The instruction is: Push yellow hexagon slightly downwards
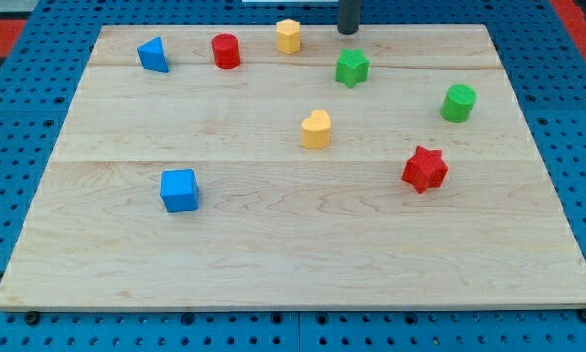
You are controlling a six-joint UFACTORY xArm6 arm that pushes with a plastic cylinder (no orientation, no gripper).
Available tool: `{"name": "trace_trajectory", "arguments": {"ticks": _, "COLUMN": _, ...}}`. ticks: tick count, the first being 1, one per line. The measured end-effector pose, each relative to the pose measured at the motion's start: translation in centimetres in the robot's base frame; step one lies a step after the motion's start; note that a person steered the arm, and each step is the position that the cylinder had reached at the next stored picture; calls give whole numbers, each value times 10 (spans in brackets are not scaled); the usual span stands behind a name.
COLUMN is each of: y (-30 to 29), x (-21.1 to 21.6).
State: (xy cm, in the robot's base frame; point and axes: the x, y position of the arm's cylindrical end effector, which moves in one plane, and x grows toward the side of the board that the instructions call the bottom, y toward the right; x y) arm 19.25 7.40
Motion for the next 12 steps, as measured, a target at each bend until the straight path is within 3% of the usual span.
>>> {"name": "trace_trajectory", "arguments": {"ticks": 3, "y": -53, "x": 1}}
{"name": "trace_trajectory", "arguments": {"ticks": 6, "y": -140, "x": 2}}
{"name": "trace_trajectory", "arguments": {"ticks": 12, "y": -105, "x": 94}}
